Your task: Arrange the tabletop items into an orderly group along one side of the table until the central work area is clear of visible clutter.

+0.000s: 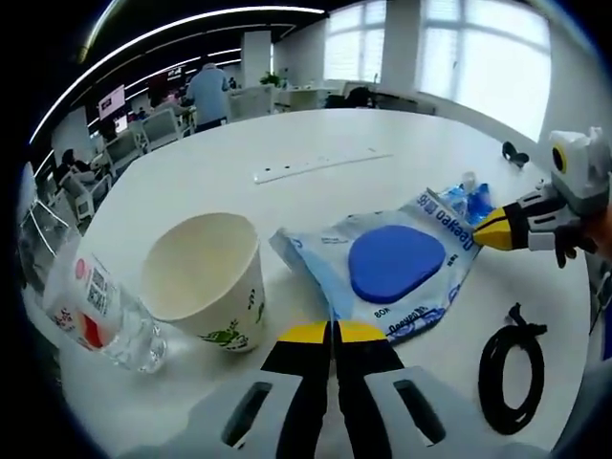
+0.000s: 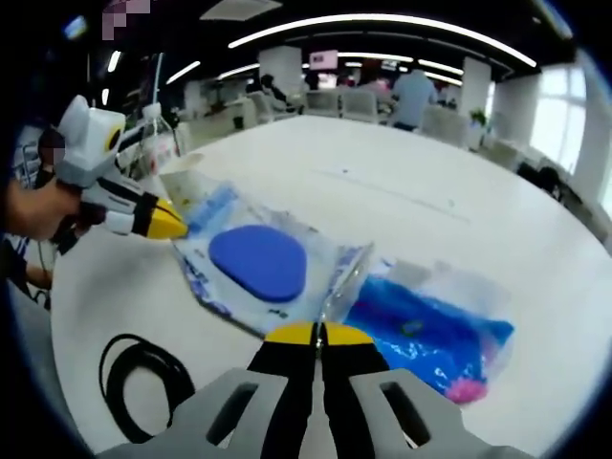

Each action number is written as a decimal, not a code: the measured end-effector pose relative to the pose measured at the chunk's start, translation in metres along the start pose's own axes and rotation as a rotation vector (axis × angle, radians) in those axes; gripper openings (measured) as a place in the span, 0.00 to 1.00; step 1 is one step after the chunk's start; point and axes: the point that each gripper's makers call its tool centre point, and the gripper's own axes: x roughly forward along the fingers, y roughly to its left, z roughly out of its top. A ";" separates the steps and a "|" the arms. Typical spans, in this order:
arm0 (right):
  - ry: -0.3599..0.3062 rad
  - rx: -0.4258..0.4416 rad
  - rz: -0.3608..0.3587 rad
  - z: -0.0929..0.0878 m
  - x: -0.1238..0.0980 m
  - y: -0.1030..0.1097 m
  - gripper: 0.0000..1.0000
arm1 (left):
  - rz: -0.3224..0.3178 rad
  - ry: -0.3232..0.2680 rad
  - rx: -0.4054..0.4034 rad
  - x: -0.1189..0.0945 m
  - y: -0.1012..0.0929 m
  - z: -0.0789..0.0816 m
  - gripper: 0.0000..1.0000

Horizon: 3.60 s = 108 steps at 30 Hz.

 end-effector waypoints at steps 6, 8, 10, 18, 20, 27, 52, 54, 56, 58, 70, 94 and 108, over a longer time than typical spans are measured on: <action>-0.001 -0.012 -0.015 -0.001 0.003 -0.003 0.00 | 0.021 -0.008 0.042 0.002 0.003 0.002 0.01; 0.000 -0.011 -0.017 -0.002 0.004 -0.002 0.00 | 0.022 -0.004 0.052 0.003 0.003 0.001 0.01; -0.008 -0.006 -0.025 -0.001 0.003 -0.003 0.00 | 0.026 -0.001 0.068 0.003 0.004 0.000 0.02; -0.036 0.011 -0.016 0.001 0.000 0.004 0.12 | 0.036 -0.024 0.080 -0.003 -0.003 -0.001 0.23; -0.035 0.012 -0.013 -0.002 -0.001 0.008 0.15 | 0.027 -0.015 0.080 -0.003 -0.007 -0.005 0.24; -0.008 -0.051 0.003 -0.010 0.005 0.017 0.27 | 0.032 0.004 0.110 0.000 -0.009 -0.013 0.29; 0.011 -0.113 -0.025 -0.005 0.005 0.006 0.27 | 0.054 0.004 0.120 -0.002 -0.011 -0.010 0.32; 0.005 -0.110 -0.024 -0.005 0.001 0.007 0.27 | 0.057 0.001 0.120 -0.005 -0.013 -0.010 0.33; 0.003 -0.109 -0.025 -0.006 -0.002 0.008 0.27 | 0.061 -0.002 0.120 -0.007 -0.014 -0.009 0.33; 0.002 -0.106 -0.027 -0.007 -0.005 0.007 0.27 | 0.063 -0.005 0.118 -0.009 -0.016 -0.007 0.34; -0.024 -0.090 -0.053 0.002 -0.025 -0.007 0.27 | 0.079 -0.036 0.127 -0.023 -0.022 0.007 0.33; -0.066 -0.103 -0.085 0.011 -0.070 -0.030 0.27 | 0.069 -0.086 0.146 -0.036 -0.053 0.038 0.32; -0.088 -0.125 -0.104 0.012 -0.100 -0.046 0.29 | 0.047 -0.108 0.137 -0.044 -0.081 0.049 0.41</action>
